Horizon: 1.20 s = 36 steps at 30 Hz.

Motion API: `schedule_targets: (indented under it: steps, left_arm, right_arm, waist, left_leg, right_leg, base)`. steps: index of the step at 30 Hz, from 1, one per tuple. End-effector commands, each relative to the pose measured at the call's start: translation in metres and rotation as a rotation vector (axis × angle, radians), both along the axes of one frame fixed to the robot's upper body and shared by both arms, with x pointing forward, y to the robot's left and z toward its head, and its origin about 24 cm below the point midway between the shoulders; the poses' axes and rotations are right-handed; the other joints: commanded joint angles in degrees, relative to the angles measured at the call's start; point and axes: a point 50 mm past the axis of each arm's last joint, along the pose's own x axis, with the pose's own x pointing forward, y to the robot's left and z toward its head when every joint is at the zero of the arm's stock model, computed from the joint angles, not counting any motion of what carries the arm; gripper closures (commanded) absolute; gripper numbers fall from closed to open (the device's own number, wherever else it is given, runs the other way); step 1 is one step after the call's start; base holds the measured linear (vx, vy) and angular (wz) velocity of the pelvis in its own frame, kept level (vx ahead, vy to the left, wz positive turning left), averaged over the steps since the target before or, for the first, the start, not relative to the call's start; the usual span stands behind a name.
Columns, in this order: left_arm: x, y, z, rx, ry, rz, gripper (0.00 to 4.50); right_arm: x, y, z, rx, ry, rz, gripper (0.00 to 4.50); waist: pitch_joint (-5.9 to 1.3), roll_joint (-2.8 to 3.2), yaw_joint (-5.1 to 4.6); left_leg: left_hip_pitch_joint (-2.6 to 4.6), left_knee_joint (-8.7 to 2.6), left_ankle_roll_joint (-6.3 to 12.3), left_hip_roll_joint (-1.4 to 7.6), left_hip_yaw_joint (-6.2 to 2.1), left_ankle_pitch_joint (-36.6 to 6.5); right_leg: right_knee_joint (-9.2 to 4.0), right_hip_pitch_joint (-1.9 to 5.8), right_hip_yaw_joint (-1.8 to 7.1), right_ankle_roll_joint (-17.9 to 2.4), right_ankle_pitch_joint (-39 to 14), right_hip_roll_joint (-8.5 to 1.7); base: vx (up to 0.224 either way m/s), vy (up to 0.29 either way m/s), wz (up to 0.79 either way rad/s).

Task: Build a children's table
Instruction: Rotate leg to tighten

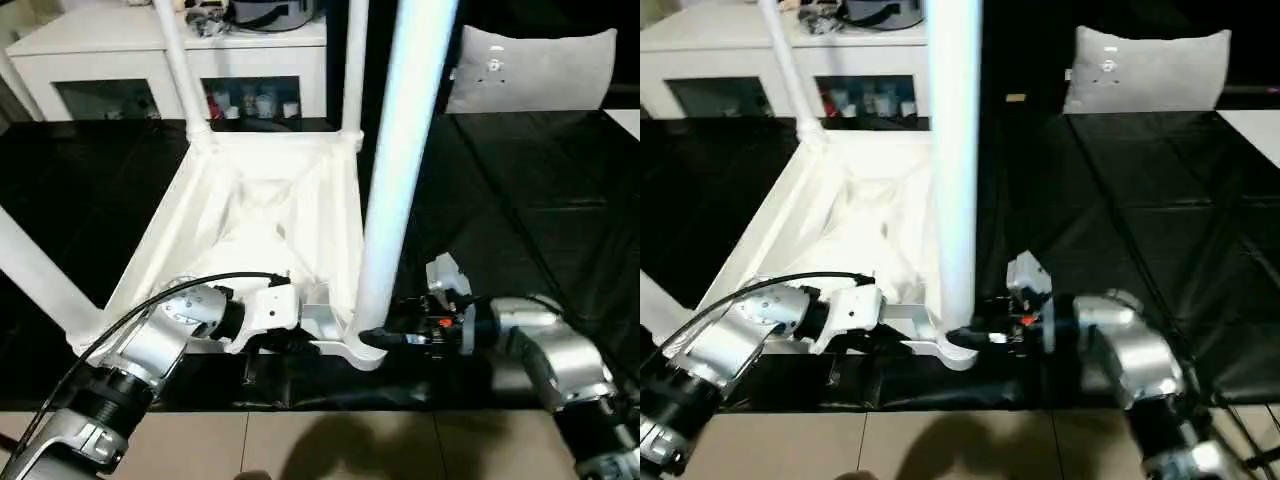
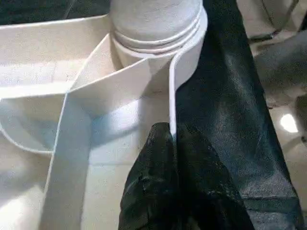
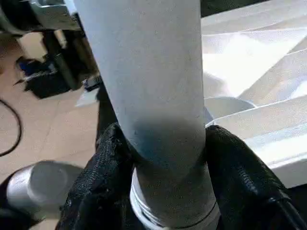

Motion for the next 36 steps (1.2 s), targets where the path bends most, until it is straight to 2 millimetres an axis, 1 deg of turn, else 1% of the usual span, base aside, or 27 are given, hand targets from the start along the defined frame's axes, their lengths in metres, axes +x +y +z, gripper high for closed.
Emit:
schedule_targets:
  steps: [1, 2, 3, 5, 6, 7, 8, 9, 10, 11, 12, 13, 14, 15, 16, 17, 20, 21, 22, 24, 25, 26, 29, 30, 32, 34, 36]
  left_arm:
    - [-0.004, -0.027, 0.001, -0.062, 0.001, 0.003, 4.5]
    - [-0.004, -0.034, 0.003, -0.082, 0.001, 0.045, 4.5]
    - [0.0, -0.046, 0.005, -0.098, -0.021, 0.098, 4.5]
    - [0.004, -0.057, 0.008, -0.113, -0.042, 0.149, 4.5]
    - [0.006, -0.061, 0.009, -0.118, -0.046, 0.166, 4.5]
    - [0.008, -0.066, 0.011, -0.123, -0.055, 0.186, 4.5]
    - [0.01, -0.071, 0.012, -0.127, -0.067, 0.211, 4.5]
    - [0.012, -0.074, 0.013, -0.13, -0.073, 0.229, 4.5]
    - [0.014, -0.077, 0.014, -0.133, -0.079, 0.246, 4.5]
    - [0.017, -0.089, 0.017, -0.145, -0.093, 0.287, 4.5]
    - [0.017, -0.09, 0.017, -0.147, -0.095, 0.29, 4.5]
    - [0.018, -0.095, 0.018, -0.151, -0.101, 0.301, 4.5]
    - [0.019, -0.095, 0.017, -0.139, -0.109, 0.3, 4.5]
    - [0.02, -0.093, 0.016, -0.127, -0.117, 0.299, 4.5]
    - [0.021, -0.09, 0.015, -0.108, -0.127, 0.3, 4.5]
    - [0.022, -0.087, 0.014, -0.093, -0.135, 0.304, 4.5]
    - [0.029, -0.067, 0.009, -0.02, -0.176, 0.307, 4.5]
    - [0.03, -0.062, 0.009, -0.005, -0.184, 0.301, 4.5]
    - [0.03, -0.062, 0.009, -0.005, -0.184, 0.301, 4.5]
    - [0.034, -0.043, 0.009, 0.029, -0.195, 0.274, 4.5]
    - [0.034, -0.041, 0.009, 0.032, -0.196, 0.269, 4.5]
    - [0.034, -0.034, 0.009, 0.038, -0.191, 0.243, 4.5]
    - [0.032, -0.029, 0.01, 0.032, -0.187, 0.19, 4.5]
    - [0.031, -0.027, 0.009, 0.027, -0.179, 0.168, 4.5]
    - [0.024, -0.02, 0.008, 0.034, -0.151, 0.054, 4.5]
    - [0.02, -0.017, 0.006, 0.049, -0.14, -0.009, 4.5]
    - [0.016, -0.015, 0.006, 0.052, -0.132, -0.06, 4.5]
  right_arm:
    - [0.006, 0.014, -0.007, -0.031, 0.0, -0.119, 2.54]
    - [0.011, 0.019, -0.01, -0.037, 0.004, -0.213, 2.54]
    - [0.018, 0.027, -0.012, -0.03, 0.019, -0.317, 2.55]
    - [0.024, 0.033, -0.012, -0.033, 0.032, -0.407, 2.56]
    - [0.026, 0.036, -0.012, -0.038, 0.036, -0.436, 2.56]
    - [0.028, 0.038, -0.012, -0.043, 0.036, -0.473, 2.56]
    - [0.032, 0.04, -0.012, -0.052, 0.038, -0.521, 2.56]
    - [0.034, 0.041, -0.012, -0.045, 0.043, -0.551, 2.56]
    - [0.036, 0.042, -0.013, -0.039, 0.049, -0.579, 2.56]
    - [0.04, 0.049, -0.011, 0.024, 0.073, -0.627, 2.0]
    - [0.04, 0.05, -0.011, 0.027, 0.07, -0.629, 1.86]
    - [0.04, 0.053, -0.01, 0.029, 0.057, -0.637, 1.86]
    - [0.039, 0.053, -0.01, 0.015, 0.037, -0.631, 1.86]
    - [0.038, 0.053, -0.01, 0.009, 0.024, -0.624, 1.65]
    - [0.037, 0.051, -0.01, 0.007, 0.01, -0.616, 1.5]
    - [0.036, 0.049, -0.01, 0.004, 0.0, -0.614, 1.5]
    - [0.033, 0.03, -0.007, 0.026, -0.028, -0.617, 1.28]
    - [0.033, 0.023, -0.005, 0.023, -0.045, -0.618, 1.06]
    - [0.033, 0.023, -0.005, 0.023, -0.045, -0.618, 1.06]
    - [0.028, 0.002, 0.004, 0.038, -0.104, -0.537, 0.91]
    - [0.027, 0.0, 0.005, 0.039, -0.11, -0.522, 0.83]
    - [0.023, -0.007, 0.009, 0.024, -0.124, -0.451, 0.73]
    - [0.021, -0.016, 0.013, -0.004, -0.122, -0.392, 0.38]
    - [0.02, -0.02, 0.015, -0.016, -0.126, -0.368, 0.28]
    - [0.018, -0.029, 0.023, -0.064, -0.176, -0.259, 0.28]
    - [0.016, -0.031, 0.026, -0.064, -0.167, -0.185, 0.28]
    - [0.014, -0.031, 0.028, -0.048, -0.156, -0.126, 0.28]
  waist:
    - [-2.42, -0.83, -0.73]
    - [-2.25, -0.9, -1.5]
    - [-2.2, -1.02, -1.93]
    - [-1.89, -0.72, -4.07]
    - [-1.89, -0.31, -4.57]
    - [-1.96, -0.26, -5.77]
    - [-1.65, 1.09, -6.66]
    - [-1.68, 0.93, -7.38]
    - [-1.65, 1.12, -7.65]
    - [-1.42, 1.37, -7.61]
    - [-1.18, 0.98, -7.96]
    - [-1.22, 0.36, -8.27]
    - [-1.35, 0.09, -8.56]
    - [-1.54, 0.4, -8.63]
    - [-1.92, 0.81, -8.23]
    - [-1.94, 0.73, -8.27]
    - [-2.29, 0.66, -7.14]
    - [-2.33, 0.76, -6.97]
    - [-2.55, 0.68, -6.73]
    - [-3.14, 0.37, -5.73]
    - [-3.14, 0.37, -5.73]
    - [-3.19, -0.02, -4.94]
    - [-3.72, -0.15, -3.68]
    - [-3.85, 0.03, -3.4]
    - [-3.82, -0.33, -2.79]
    - [-3.7, -0.47, -2.32]
    - [-3.45, -0.24, -1.91]
  left_leg:
    - [-0.48, -4.53, 1.81, 0.81, 0.34, -16.14]
    - [-0.18, -4.36, 0.99, 0.36, 0.16, -18.06]
    - [-0.14, -4.25, 0.75, 0.17, 0.12, -18.58]
    - [-0.07, -3.61, 0.28, -0.37, -0.34, -21.75]
    - [0.14, -3.6, 0.31, -0.22, -0.51, -22.95]
    - [-0.12, -3.68, 0.64, -0.02, -0.96, -24.94]
    - [0.67, -4.29, 1.01, 0.92, -1.54, -29.49]
    - [0.35, -4.64, 1.21, 1.36, -1.86, -31.24]
    - [-0.97, -6.13, 1.33, 2.56, -2.91, -34.84]
    - [-0.02, -6.79, 0.99, 3.07, -2.85, -38.71]
    - [0.51, -6.55, 0.73, 2.64, -2.61, -39.4]
    - [2.08, -4.41, 0.44, 0.34, -1.81, -36.21]
    - [1.79, -3.2, 0.94, -0.95, -1.51, -30.57]
    - [1.14, -3.29, 1.27, -0.84, -1.58, -28.87]
    - [0.99, -3.66, 1.77, -0.23, -1.7, -27.81]
    - [0.71, -3.87, 2.0, -0.05, -1.77, -27.37]
    - [-0.31, -4.54, 2.95, 0.35, -1.8, -23.58]
    - [-0.31, -4.64, 3.21, 0.54, -1.71, -23.15]
    - [-0.75, -4.59, 3.44, 0.61, -1.72, -20.97]
    - [-1.69, -4.28, 4.83, 0.6, -1.56, -15.07]
    - [-1.69, -4.28, 4.83, 0.6, -1.56, -15.07]
    - [-1.91, -4.08, 6.16, 0.59, -1.29, -10.78]
    - [-2.33, -3.25, 7.62, 0.42, -1.0, -4.55]
    - [-2.18, -3.19, 7.88, 0.53, -1.01, -3.43]
    - [-2.31, -2.94, 9.1, 0.51, -0.85, -2.02]
    - [-2.21, -2.89, 9.31, 0.62, -0.63, -2.95]
    - [-1.99, -3.07, 8.88, 0.79, -0.46, -4.34]
  right_leg:
    - [-5.13, 2.92, 2.52, -5.38, -30.29, -2.41]
    - [-5.83, 2.96, 1.85, -3.01, -35.33, -2.4]
    - [-6.17, 2.92, 1.59, -1.99, -36.85, -2.3]
    - [-7.72, 2.75, -0.25, 1.9, -41.24, -2.0]
    - [-8.02, 2.82, -0.65, 2.31, -41.4, -1.99]
    - [-8.42, 3.39, -1.59, 3.2, -40.29, -1.86]
    - [-8.8, 3.63, -2.48, 2.75, -38.01, -1.75]
    - [-8.42, 4.22, -2.48, 2.58, -35.96, -1.76]
    - [-6.08, 5.68, -1.62, 1.91, -31.85, -1.85]
    - [-5.43, 5.08, -0.53, 0.46, -30.04, -1.9]
    - [-5.94, 4.45, -0.51, -0.01, -31.11, -1.88]
    - [-8.68, 2.92, -1.62, 1.04, -38.23, -2.3]
    - [-9.64, 2.95, -2.69, 1.92, -41.8, -3.01]
    - [-9.51, 3.54, -2.67, 2.16, -41.26, -3.14]
    - [-9.08, 3.65, -2.11, 1.6, -38.06, -3.2]
    - [-8.68, 3.65, -1.84, 0.89, -36.09, -3.18]
    - [-7.17, 3.97, -0.61, -2.61, -29.17, -3.05]
    - [-7.03, 3.94, -0.48, -3.11, -28.37, -2.95]
    - [-6.63, 4.19, -0.16, -4.34, -25.9, -3.18]
    - [-5.5, 4.71, 0.55, -5.85, -19.87, -3.09]
    - [-5.5, 4.71, 0.55, -5.85, -19.87, -3.09]
    - [-4.77, 4.46, 1.23, -7.55, -16.15, -2.96]
    - [-3.62, 4.58, 1.79, -8.96, -12.15, -2.85]
    - [-3.39, 4.46, 1.84, -9.43, -11.07, -2.91]
    - [-3.07, 4.28, 1.81, -10.0, -9.88, -2.7]
    - [-3.05, 4.09, 1.94, -9.74, -11.62, -2.67]
    - [-3.3, 3.82, 2.02, -9.3, -14.44, -2.64]
  base:
    - [0.0, 0.0, 0.0]
    - [0.0, 0.0, 0.0]
    - [0.0, 0.0, 0.0]
    - [0.0, 0.0, 0.0]
    - [0.0, 0.0, 0.0]
    - [0.0, 0.0, 0.0]
    - [0.0, 0.0, 0.0]
    - [0.0, 0.0, 0.0]
    - [0.0, 0.0, 0.0]
    - [0.0, 0.0, 0.0]
    - [0.0, 0.0, 0.0]
    - [0.0, 0.0, 0.0]
    - [0.0, 0.0, 0.0]
    - [0.0, 0.0, 0.0]
    - [0.0, 0.0, 0.0]
    - [0.0, 0.0, 0.0]
    - [0.0, 0.0, 0.0]
    - [0.0, 0.0, 0.0]
    - [0.0, 0.0, 0.0]
    - [0.0, 0.0, 0.0]
    - [0.0, 0.0, 0.0]
    - [0.0, 0.0, 0.0]
    - [0.0, 0.0, 0.0]
    - [0.0, 0.0, 0.0]
    - [0.0, 0.0, 0.0]
    - [0.0, 0.0, 0.0]
    - [0.0, 0.0, 0.0]
